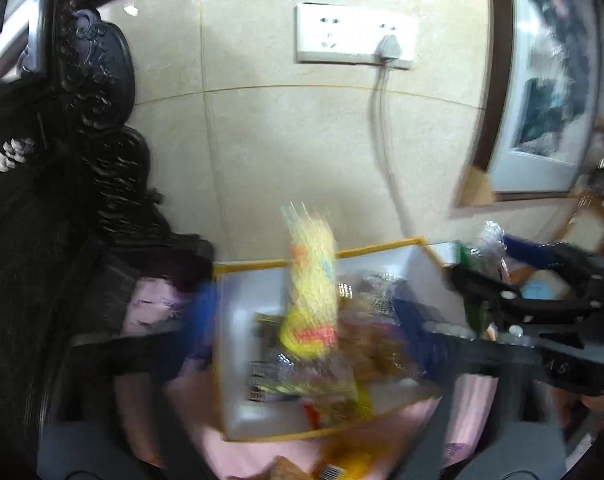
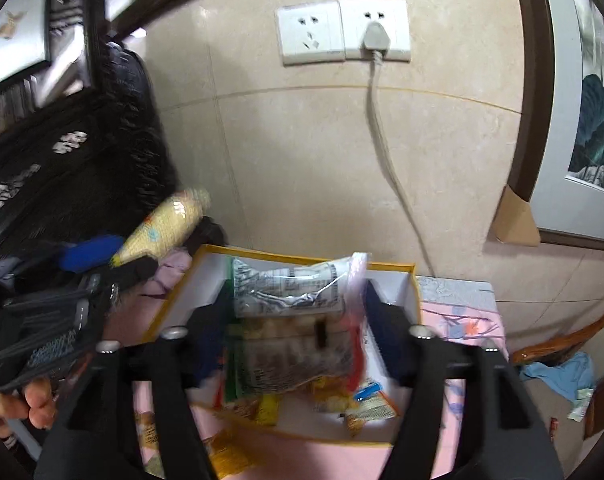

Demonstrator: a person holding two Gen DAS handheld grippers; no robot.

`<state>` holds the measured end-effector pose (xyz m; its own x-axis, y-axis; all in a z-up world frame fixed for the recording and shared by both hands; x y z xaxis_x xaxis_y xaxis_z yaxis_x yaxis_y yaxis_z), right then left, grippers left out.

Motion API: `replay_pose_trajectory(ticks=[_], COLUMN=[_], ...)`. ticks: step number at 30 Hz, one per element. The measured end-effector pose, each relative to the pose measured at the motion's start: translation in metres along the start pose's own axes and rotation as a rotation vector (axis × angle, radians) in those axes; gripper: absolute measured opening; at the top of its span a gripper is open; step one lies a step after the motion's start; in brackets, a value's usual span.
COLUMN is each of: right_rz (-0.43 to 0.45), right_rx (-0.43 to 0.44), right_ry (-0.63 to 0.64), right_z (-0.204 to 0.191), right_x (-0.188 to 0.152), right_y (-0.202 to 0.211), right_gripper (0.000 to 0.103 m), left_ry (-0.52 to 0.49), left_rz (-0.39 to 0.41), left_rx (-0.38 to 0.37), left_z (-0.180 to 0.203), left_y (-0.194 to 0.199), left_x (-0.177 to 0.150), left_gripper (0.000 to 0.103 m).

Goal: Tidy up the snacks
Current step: 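Carry both snacks over the yellow box and open both tools to drop them, then lower the right tool onto the yellow translucent bag and grasp it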

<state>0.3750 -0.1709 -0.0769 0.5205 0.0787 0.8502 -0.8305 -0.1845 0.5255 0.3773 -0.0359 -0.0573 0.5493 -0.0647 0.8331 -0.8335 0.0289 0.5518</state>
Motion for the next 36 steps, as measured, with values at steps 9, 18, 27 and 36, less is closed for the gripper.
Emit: replay_pose_trajectory(ticks=[9,18,27,36], right_rz=[-0.053,-0.176,-0.343,-0.523], right_rx=[0.088,0.116,0.129,0.052], right_ry=[-0.108,-0.162,-0.290,-0.452], right_z=[0.003,-0.007,-0.024,-0.058], right_x=[-0.038,-0.098,-0.167,-0.213], right_y=[0.014,0.021,0.009,-0.037], right_gripper=[0.096,0.096,0.096,0.096], left_ry=[0.100,0.180,0.327,0.336], left_rz=[-0.005,-0.077,-0.202,-0.284], left_rx=[0.021,0.093,0.194,0.218], left_z=[-0.033,-0.069,-0.104,-0.108], left_y=[0.021,0.044,0.065,0.090], left_x=[-0.021,-0.072,-0.147,-0.201], left_gripper=[0.101,0.101,0.101,0.101])
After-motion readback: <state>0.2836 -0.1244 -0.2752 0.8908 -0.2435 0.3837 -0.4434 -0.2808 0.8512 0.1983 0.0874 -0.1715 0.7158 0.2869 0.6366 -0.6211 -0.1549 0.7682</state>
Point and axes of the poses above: each gripper's, at about its wrist camera, not at the fingertips, and y roughly against the way its jaws point, z to its right, x to its top, the point moved 4 cm from there along -y, roughly the way its jaws point, and after that the axes turned 2 degrees about z, right-handed, at the moved point
